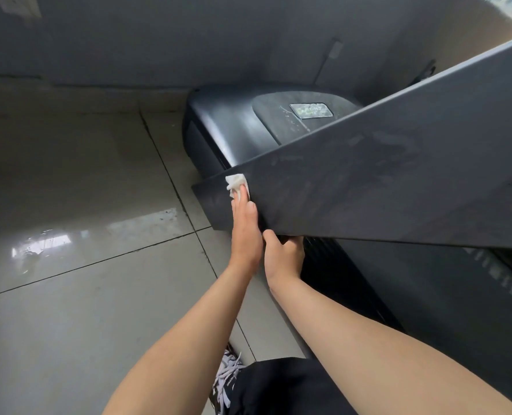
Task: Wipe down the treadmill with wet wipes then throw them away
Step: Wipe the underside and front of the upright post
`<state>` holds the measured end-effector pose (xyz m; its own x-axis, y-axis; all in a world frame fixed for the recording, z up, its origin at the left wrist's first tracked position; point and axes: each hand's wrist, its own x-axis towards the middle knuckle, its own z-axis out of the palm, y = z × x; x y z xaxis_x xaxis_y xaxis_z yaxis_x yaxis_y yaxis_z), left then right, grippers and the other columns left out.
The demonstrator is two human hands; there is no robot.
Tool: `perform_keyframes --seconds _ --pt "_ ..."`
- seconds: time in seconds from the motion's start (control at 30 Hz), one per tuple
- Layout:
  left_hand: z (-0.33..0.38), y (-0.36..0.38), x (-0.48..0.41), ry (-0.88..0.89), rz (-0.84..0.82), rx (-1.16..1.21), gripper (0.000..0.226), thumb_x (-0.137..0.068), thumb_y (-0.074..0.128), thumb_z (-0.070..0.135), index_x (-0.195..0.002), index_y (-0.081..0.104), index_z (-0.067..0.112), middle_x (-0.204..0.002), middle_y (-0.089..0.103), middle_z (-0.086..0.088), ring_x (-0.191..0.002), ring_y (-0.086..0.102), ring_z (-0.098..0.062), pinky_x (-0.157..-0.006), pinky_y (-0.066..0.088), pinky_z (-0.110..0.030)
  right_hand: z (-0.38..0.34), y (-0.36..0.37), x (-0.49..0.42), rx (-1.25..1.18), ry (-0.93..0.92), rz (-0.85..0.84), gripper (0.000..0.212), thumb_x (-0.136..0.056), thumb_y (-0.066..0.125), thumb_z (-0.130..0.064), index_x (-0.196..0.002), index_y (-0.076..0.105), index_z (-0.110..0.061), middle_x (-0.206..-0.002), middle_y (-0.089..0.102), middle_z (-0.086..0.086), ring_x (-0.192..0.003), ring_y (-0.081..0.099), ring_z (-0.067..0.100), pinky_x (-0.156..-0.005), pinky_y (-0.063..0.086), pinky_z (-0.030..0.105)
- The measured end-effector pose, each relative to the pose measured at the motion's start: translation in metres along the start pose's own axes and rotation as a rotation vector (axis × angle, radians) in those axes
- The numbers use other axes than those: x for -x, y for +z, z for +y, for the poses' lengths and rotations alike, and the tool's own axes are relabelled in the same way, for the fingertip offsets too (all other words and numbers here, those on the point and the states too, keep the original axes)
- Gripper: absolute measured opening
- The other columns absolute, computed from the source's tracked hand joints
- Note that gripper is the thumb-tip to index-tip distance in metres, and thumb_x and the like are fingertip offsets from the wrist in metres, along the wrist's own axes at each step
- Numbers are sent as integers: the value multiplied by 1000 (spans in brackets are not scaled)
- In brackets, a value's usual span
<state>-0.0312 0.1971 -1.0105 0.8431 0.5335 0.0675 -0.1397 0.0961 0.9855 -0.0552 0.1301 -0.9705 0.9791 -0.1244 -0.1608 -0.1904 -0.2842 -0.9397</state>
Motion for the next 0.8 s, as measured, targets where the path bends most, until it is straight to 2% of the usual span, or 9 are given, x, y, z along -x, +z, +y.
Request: perform_keyframes --seconds 0.1,0.17,0.23,0.37,0.5,0.6,0.7,0.73,0.8 --pt "28 -1 -23 129 -40 -12 55 -110 21 32 -162 7 28 -167 -5 17 -152 -15 1 -125 -5 -29 -1 -2 3 -62 18 -17 38 -89 71 -26 -124 57 -27 -126 64 -4 -115 59 17 -104 46 36" --pt "31 0 -22 133 -57 -23 54 -110 20 32 -162 4 29 -164 -7 22 -152 -16 1 -125 -7 -31 -3 -5 4 -93 21 -41 37 -88 72 -27 -122 56 -30 -127 65 -4 -116 59 16 -105 46 36" --pt "26 0 -11 99 -72 -26 54 -111 21 34 -161 2 32 -162 -7 26 -150 -15 5 -124 -6 -27 -6 -9 5 -77 34 -76 37 -89 68 -26 -124 57 -26 -125 65 -5 -114 60 14 -105 46 36" --pt "9 -2 28 -170 -100 1 54 -111 19 44 -160 -3 38 -166 -13 19 -150 -19 3 -125 -5 -32 -13 -14 10 -182 100 -100 36 -84 69 -22 -119 62 -22 -112 72 -5 -103 67 11 -102 52 39" --pt "12 -6 55 -352 -161 53 55 -107 17 57 -155 -7 49 -165 -16 18 -152 -12 -2 -124 0 -35 -24 -25 16 -289 107 -73 38 -86 71 -18 -121 58 -23 -112 70 -8 -99 64 6 -97 51 34" --pt "27 -3 59 -282 -187 28 53 -107 15 57 -155 -6 51 -165 -17 23 -150 -17 3 -126 -2 -38 -33 -36 18 -339 102 -57 36 -84 74 -17 -117 61 -26 -108 72 -13 -98 64 1 -91 49 28" --pt "63 1 56 -56 -210 37 45 -109 16 50 -152 3 60 -151 -4 51 -141 -14 21 -121 4 -29 -43 -42 24 -405 110 -28 41 -81 76 -17 -119 62 -27 -110 72 -13 -101 66 4 -87 49 26" --pt "74 3 53 18 -213 28 44 -109 17 49 -150 6 61 -149 1 53 -141 -10 22 -120 7 -30 -45 -42 24 -414 112 -15 44 -80 76 -19 -120 62 -27 -111 72 -11 -102 67 7 -88 51 28" --pt "90 9 44 151 -218 -15 52 -106 17 53 -157 6 50 -163 -4 33 -149 -12 10 -125 1 -35 -45 -41 25 -416 103 -3 48 -79 77 -21 -125 61 -26 -111 73 -7 -102 69 12 -92 54 35"
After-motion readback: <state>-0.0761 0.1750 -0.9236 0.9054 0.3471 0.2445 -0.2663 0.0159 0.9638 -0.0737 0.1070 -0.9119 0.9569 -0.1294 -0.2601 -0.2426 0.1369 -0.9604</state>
